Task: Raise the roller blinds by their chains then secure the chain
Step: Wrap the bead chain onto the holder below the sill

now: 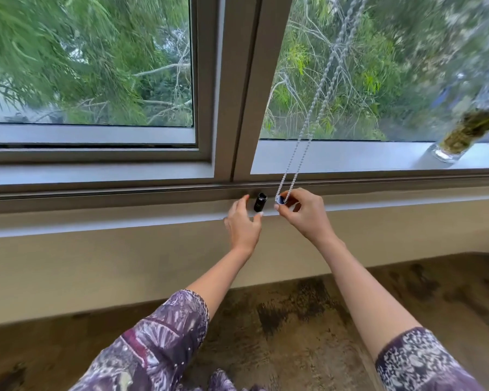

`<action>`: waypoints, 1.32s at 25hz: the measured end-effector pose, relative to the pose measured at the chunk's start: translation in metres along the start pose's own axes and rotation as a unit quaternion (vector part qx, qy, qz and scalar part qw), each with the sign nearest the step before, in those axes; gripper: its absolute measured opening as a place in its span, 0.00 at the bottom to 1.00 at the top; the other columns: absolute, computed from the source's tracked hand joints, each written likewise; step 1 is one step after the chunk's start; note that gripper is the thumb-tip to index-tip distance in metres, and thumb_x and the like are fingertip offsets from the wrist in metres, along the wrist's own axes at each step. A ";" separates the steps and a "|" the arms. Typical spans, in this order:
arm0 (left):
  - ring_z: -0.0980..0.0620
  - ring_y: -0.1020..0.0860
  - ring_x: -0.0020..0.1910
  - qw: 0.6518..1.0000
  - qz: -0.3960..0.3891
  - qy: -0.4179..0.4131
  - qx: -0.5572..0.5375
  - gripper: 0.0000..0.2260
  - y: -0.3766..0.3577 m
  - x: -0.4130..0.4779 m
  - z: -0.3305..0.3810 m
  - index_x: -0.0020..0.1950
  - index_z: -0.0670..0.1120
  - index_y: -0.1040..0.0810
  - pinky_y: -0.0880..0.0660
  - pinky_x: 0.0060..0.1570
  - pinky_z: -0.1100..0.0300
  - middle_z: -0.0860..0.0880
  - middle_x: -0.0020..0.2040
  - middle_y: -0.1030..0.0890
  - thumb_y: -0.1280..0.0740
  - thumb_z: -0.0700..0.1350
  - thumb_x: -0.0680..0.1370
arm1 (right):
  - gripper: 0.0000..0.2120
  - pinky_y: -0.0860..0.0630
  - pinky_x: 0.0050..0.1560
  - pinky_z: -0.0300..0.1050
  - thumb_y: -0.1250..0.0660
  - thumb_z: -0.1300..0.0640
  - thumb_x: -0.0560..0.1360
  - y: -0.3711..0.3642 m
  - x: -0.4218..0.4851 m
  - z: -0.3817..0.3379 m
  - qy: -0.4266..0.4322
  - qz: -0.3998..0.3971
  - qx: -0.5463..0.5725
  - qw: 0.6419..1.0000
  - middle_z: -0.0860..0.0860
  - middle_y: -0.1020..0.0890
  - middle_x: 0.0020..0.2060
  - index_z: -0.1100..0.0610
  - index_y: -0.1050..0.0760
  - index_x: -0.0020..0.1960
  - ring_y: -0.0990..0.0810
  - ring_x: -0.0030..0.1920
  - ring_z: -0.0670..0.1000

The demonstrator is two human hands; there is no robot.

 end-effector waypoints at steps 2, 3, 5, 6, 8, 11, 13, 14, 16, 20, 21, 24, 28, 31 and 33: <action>0.46 0.28 0.66 0.999 0.008 0.013 0.033 0.24 -0.005 0.006 -0.001 0.69 0.45 0.30 0.36 0.66 0.48 0.46 0.65 0.23 0.31 0.48 0.75 | 0.08 0.23 0.44 0.47 0.27 0.56 0.70 0.004 0.001 0.004 -0.001 0.003 0.000 1.000 0.53 0.18 0.39 0.60 0.20 0.45 0.21 0.40 0.50; 0.46 0.27 0.65 0.999 0.015 0.014 0.047 0.23 -0.007 0.009 0.000 0.68 0.46 0.29 0.36 0.65 0.48 0.46 0.64 0.22 0.31 0.49 0.74 | 0.08 0.22 0.44 0.48 0.27 0.56 0.70 0.005 0.001 0.007 0.000 0.005 0.001 1.000 0.53 0.17 0.39 0.60 0.20 0.45 0.20 0.40 0.50; 0.46 0.25 0.61 0.997 0.033 0.015 0.064 0.21 -0.011 0.011 0.001 0.65 0.47 0.27 0.36 0.62 0.48 0.47 0.60 0.19 0.30 0.51 0.73 | 0.08 0.22 0.45 0.48 0.27 0.56 0.70 0.008 0.002 0.010 0.002 0.008 0.004 1.000 0.53 0.17 0.39 0.60 0.20 0.45 0.20 0.40 0.50; 0.46 0.25 0.60 0.997 0.039 0.016 0.071 0.21 -0.013 0.011 0.002 0.63 0.47 0.26 0.36 0.62 0.48 0.47 0.58 0.19 0.30 0.53 0.73 | 0.08 0.22 0.45 0.48 0.27 0.56 0.70 0.009 0.003 0.011 0.004 0.008 0.005 1.000 0.53 0.17 0.39 0.60 0.20 0.46 0.20 0.40 0.50; 0.47 0.24 0.59 0.995 0.046 0.019 0.089 0.20 -0.016 0.012 0.003 0.62 0.48 0.26 0.37 0.61 0.48 0.48 0.57 0.18 0.30 0.54 0.73 | 0.08 0.22 0.45 0.48 0.27 0.56 0.70 0.009 0.006 0.014 0.010 0.006 0.008 1.000 0.52 0.17 0.39 0.59 0.19 0.46 0.20 0.40 0.49; 0.46 0.22 0.55 0.992 0.066 0.030 0.104 0.17 -0.017 0.014 0.006 0.59 0.48 0.24 0.37 0.59 0.48 0.47 0.52 0.16 0.30 0.54 0.73 | 0.08 0.21 0.44 0.48 0.28 0.55 0.70 0.008 0.010 0.018 0.013 -0.006 0.012 1.000 0.52 0.17 0.39 0.58 0.19 0.46 0.20 0.40 0.49; 0.46 0.20 0.51 0.990 0.080 0.032 0.113 0.13 -0.016 0.015 0.007 0.56 0.50 0.23 0.37 0.57 0.49 0.48 0.48 0.15 0.31 0.53 0.74 | 0.08 0.21 0.45 0.48 0.27 0.55 0.69 0.007 0.014 0.022 0.010 -0.012 0.021 1.000 0.51 0.17 0.39 0.57 0.19 0.46 0.20 0.39 0.47; 0.47 0.20 0.50 0.989 0.082 0.028 0.116 0.12 -0.016 0.016 0.007 0.55 0.51 0.23 0.36 0.57 0.50 0.48 0.47 0.15 0.31 0.53 0.74 | 0.07 0.21 0.45 0.48 0.27 0.55 0.69 0.006 0.016 0.023 0.009 -0.018 0.024 0.999 0.50 0.17 0.39 0.57 0.19 0.46 0.20 0.39 0.47; 0.47 0.20 0.50 0.993 0.070 0.010 0.097 0.11 -0.017 0.017 0.007 0.56 0.51 0.23 0.35 0.56 0.51 0.47 0.47 0.15 0.31 0.51 0.75 | 0.07 0.21 0.45 0.49 0.27 0.56 0.69 0.003 0.020 0.022 0.017 -0.032 0.028 0.999 0.51 0.18 0.38 0.57 0.20 0.45 0.20 0.39 0.48; 0.45 0.20 0.49 0.998 0.024 -0.049 0.011 0.13 -0.013 0.012 0.009 0.58 0.50 0.21 0.26 0.52 0.51 0.45 0.49 0.16 0.28 0.48 0.73 | 0.09 0.21 0.47 0.49 0.28 0.58 0.70 -0.005 0.023 0.012 0.045 -0.057 0.034 0.997 0.53 0.18 0.41 0.58 0.19 0.50 0.20 0.41 0.51; 0.45 0.19 0.48 0.998 0.020 -0.059 0.002 0.14 -0.009 0.010 0.008 0.58 0.50 0.20 0.24 0.52 0.50 0.45 0.49 0.16 0.28 0.47 0.73 | 0.10 0.21 0.48 0.48 0.28 0.58 0.70 -0.008 0.023 0.008 0.056 -0.069 0.029 0.996 0.53 0.18 0.41 0.58 0.19 0.51 0.20 0.41 0.51; 0.50 0.19 0.54 0.997 0.018 -0.076 -0.009 0.16 0.006 0.005 0.006 0.59 0.49 0.19 0.24 0.56 0.52 0.49 0.54 0.16 0.27 0.47 0.72 | 0.10 0.21 0.48 0.43 0.28 0.58 0.70 -0.015 0.022 -0.004 0.082 -0.094 0.020 0.992 0.52 0.18 0.42 0.58 0.19 0.51 0.19 0.41 0.49; 0.53 0.18 0.51 0.994 0.016 -0.108 0.007 0.15 0.025 -0.002 0.007 0.59 0.51 0.19 0.23 0.53 0.58 0.52 0.53 0.15 0.28 0.44 0.72 | 0.10 0.20 0.50 0.43 0.27 0.59 0.70 -0.025 0.015 -0.020 0.106 -0.089 0.022 0.990 0.53 0.16 0.44 0.58 0.19 0.51 0.18 0.43 0.50; 0.50 0.18 0.47 0.992 0.006 -0.120 0.029 0.14 0.036 -0.007 0.007 0.58 0.52 0.19 0.23 0.51 0.54 0.52 0.50 0.15 0.29 0.44 0.73 | 0.11 0.19 0.50 0.48 0.26 0.59 0.69 -0.032 0.009 -0.030 0.115 -0.077 0.027 0.990 0.53 0.15 0.43 0.59 0.19 0.52 0.17 0.43 0.51; 0.49 0.18 0.47 0.993 -0.001 -0.115 0.024 0.14 0.042 -0.010 0.004 0.58 0.52 0.19 0.24 0.52 0.49 0.52 0.49 0.15 0.29 0.44 0.73 | 0.11 0.19 0.48 0.49 0.26 0.59 0.69 -0.036 0.006 -0.034 0.122 -0.075 0.024 0.989 0.53 0.16 0.43 0.58 0.19 0.51 0.17 0.42 0.51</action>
Point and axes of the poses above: each hand's wrist, its own x-axis towards the middle knuckle, its own y-axis out of the back of the hand, z = x × y, the point moved 9 cm from there along x, towards the middle knuckle
